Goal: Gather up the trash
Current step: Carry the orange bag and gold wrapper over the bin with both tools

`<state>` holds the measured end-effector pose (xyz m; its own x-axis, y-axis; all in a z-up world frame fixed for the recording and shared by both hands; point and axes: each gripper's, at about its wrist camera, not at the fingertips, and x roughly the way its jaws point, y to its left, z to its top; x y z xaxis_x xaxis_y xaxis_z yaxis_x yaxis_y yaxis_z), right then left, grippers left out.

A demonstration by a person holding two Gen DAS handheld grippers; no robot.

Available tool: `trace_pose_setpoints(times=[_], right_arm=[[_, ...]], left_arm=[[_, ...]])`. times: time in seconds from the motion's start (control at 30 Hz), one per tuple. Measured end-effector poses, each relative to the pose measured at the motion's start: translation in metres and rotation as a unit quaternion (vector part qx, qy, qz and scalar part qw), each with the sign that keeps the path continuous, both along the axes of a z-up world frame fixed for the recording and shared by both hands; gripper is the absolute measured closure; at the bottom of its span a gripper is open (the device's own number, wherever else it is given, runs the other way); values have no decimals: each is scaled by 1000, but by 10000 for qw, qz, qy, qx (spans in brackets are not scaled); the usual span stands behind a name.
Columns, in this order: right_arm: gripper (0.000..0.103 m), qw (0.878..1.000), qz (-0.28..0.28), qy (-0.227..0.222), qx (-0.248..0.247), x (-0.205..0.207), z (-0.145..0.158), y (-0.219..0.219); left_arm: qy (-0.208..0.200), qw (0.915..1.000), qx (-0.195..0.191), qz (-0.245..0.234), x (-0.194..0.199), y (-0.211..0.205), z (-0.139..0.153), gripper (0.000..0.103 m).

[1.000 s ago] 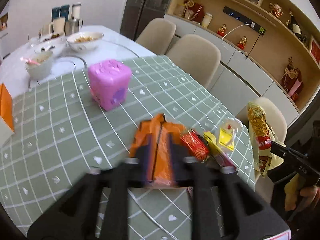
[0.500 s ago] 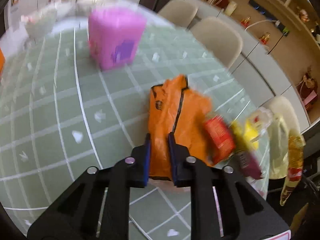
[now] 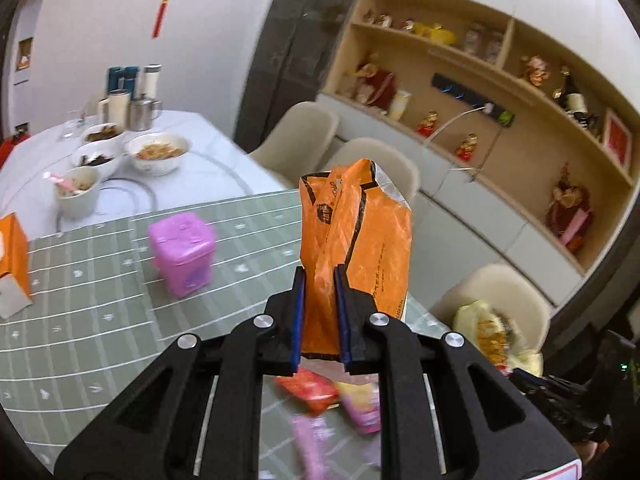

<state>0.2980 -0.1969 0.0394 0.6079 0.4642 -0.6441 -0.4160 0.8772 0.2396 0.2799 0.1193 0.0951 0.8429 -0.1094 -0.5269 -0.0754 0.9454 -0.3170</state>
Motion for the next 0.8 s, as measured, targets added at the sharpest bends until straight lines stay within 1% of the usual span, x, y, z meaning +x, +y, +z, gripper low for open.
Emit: trace_pose_setpoints(times=[0.17,0.2,0.33,0.47,0.57,0.63,0.67,0.8], right_arm=[[94,9995,-232,-225,-71,9,18,-39],[94,9992,-312,-249,-81,11,20,-50],[94,9968,-684,-384,-127,16,30,-98],[94,9916,-1162,-550,-177,22,37,-158],[94,9867,-1519,-567,-110,27,37,-200],[94,9828,-1750,-588,-84,31,34,-229],[94,9812,-1830,-600,-92,33,33,-240],[94,9771,-2049,-571,-72,41,29,-272]], left_arm=[[-99,9985,-27,-538,22,-56,8,89],[-103,9975,-55,-691,30,-74,9,89],[-106,9936,-146,-1115,53,-127,8,89],[-31,9876,-275,-1545,82,-181,1,89],[106,9811,-336,-1901,108,-230,-11,88],[187,9779,-336,-2057,119,-255,-22,88],[269,9761,-324,-2131,128,-272,-30,88],[681,9688,-381,-2354,151,-318,-56,88]])
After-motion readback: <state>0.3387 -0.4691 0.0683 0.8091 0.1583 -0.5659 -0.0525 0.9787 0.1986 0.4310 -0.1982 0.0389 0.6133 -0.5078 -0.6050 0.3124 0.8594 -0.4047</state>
